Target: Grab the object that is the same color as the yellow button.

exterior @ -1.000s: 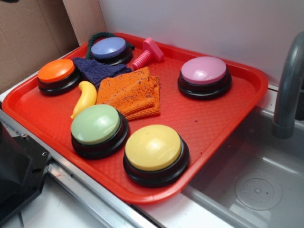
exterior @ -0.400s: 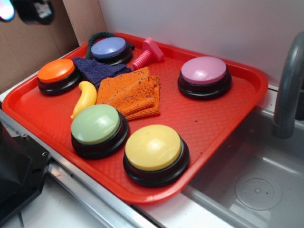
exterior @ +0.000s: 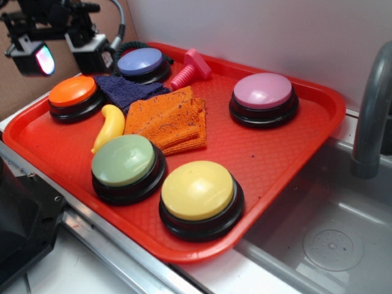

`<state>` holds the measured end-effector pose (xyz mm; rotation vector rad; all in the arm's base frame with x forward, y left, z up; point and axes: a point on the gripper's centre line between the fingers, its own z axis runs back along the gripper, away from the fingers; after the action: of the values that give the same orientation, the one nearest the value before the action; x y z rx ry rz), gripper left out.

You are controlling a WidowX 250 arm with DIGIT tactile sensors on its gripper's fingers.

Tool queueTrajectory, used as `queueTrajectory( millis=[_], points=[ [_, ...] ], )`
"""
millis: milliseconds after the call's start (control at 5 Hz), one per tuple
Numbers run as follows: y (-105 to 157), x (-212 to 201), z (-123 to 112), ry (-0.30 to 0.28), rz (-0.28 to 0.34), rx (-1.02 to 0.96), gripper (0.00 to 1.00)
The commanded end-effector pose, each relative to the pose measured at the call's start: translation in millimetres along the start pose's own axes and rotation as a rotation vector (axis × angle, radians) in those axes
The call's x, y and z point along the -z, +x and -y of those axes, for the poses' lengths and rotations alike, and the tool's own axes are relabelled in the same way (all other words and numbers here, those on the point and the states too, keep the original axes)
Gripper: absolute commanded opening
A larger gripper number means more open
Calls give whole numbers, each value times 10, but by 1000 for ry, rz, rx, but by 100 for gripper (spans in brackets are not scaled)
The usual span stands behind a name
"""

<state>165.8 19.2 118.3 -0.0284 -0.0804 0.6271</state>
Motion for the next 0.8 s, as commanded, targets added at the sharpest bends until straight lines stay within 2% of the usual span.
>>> queueTrajectory(
  millis=[0,200,400,600],
  points=[
    [295,582,-31,48,64,-99,100],
    [362,791,-36,32,66,-133,100],
    [363,939,-52,28,30,-159,100],
    [369,974,-60,16,32,-179,87]
  ],
)
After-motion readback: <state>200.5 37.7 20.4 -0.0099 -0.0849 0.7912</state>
